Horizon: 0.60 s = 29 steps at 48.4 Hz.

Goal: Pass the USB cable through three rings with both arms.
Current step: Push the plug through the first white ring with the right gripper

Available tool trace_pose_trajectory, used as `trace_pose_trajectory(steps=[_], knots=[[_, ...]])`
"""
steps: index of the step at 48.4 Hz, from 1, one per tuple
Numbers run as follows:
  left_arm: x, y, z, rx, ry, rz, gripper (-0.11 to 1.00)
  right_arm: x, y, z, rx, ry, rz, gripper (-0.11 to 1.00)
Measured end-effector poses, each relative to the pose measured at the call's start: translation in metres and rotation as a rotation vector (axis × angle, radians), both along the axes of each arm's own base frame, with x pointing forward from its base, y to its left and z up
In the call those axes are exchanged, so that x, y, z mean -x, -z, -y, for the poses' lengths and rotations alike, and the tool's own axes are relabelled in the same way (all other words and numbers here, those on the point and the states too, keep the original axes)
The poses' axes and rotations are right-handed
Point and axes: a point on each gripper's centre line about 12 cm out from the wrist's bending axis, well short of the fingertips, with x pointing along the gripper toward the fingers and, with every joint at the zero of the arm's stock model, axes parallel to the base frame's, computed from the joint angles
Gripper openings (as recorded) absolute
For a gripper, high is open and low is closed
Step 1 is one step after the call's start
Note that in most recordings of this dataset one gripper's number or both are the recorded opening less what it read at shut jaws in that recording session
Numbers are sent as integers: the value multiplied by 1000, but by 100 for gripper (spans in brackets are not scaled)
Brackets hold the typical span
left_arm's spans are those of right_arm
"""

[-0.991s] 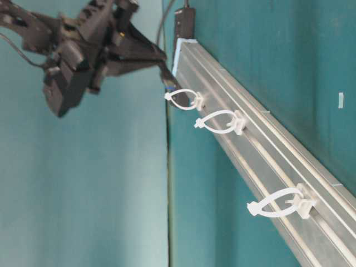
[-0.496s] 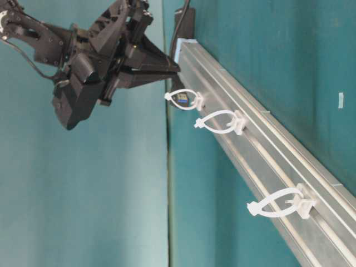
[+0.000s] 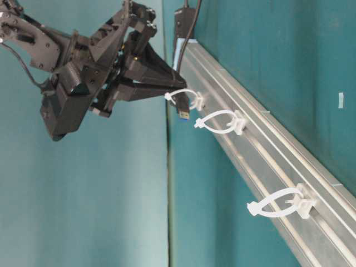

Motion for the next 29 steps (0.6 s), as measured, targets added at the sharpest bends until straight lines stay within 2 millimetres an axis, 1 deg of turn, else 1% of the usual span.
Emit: trace_pose_trajectory(steps=[6, 14, 18, 21, 23, 25, 29], knots=[[-12, 10, -2, 2, -9, -38, -1, 0, 0, -1, -9, 5, 4, 8], [-35, 36, -7, 14, -27, -146, -1, -3, -1, -2, -21, 21, 35, 8], [-44, 47, -12, 39, -47, -183, 2, -5, -1, -2, -29, 29, 47, 8], [-52, 50, -18, 63, -69, -198, 9, -5, -1, -3, -35, 33, 51, 8], [-56, 53, -21, 74, -79, -208, 16, -5, -1, -3, -39, 37, 53, 8], [-61, 59, -24, 83, -89, -224, 25, -5, -1, -3, -39, 37, 53, 8], [-68, 66, -26, 88, -96, -245, 50, -5, -1, -3, -41, 38, 54, 8]])
